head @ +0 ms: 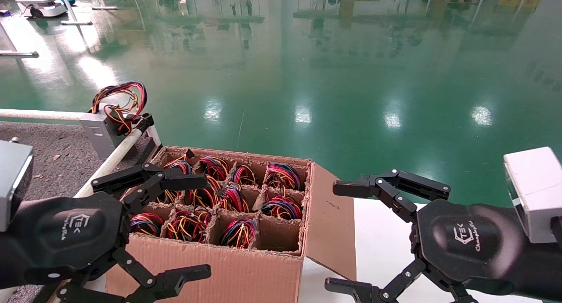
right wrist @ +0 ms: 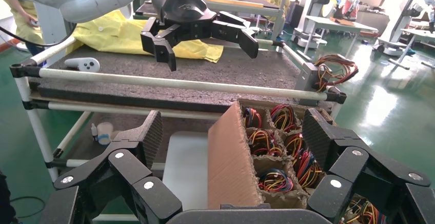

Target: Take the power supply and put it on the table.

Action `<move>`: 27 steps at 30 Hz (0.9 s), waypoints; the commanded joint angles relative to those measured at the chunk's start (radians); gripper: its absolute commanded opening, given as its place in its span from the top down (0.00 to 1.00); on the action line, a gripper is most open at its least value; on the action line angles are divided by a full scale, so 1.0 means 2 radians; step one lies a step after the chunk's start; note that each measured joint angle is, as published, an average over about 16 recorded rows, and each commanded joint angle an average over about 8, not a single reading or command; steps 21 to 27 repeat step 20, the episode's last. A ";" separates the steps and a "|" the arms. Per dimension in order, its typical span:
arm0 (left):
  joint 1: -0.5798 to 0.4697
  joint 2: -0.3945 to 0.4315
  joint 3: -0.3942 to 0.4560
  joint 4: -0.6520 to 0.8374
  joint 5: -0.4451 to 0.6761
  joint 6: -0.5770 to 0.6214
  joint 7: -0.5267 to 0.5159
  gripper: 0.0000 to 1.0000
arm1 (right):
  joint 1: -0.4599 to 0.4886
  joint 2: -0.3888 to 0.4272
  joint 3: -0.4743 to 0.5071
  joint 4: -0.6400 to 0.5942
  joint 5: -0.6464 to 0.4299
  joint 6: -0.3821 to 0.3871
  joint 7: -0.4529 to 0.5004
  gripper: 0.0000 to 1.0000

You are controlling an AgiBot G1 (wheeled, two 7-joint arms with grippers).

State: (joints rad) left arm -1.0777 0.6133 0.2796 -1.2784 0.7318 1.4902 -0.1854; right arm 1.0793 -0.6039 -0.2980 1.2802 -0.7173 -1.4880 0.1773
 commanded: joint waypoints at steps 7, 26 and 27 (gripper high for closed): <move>0.000 0.000 0.000 0.000 0.000 0.000 0.000 0.00 | 0.000 0.000 0.000 0.000 0.000 0.000 0.000 0.00; 0.000 0.000 0.000 0.000 0.000 0.000 0.000 0.00 | 0.000 0.000 0.000 0.000 0.000 0.000 0.000 0.00; 0.000 0.000 0.000 0.000 0.000 0.000 0.000 0.00 | 0.000 0.000 0.000 0.000 0.000 0.000 0.000 0.00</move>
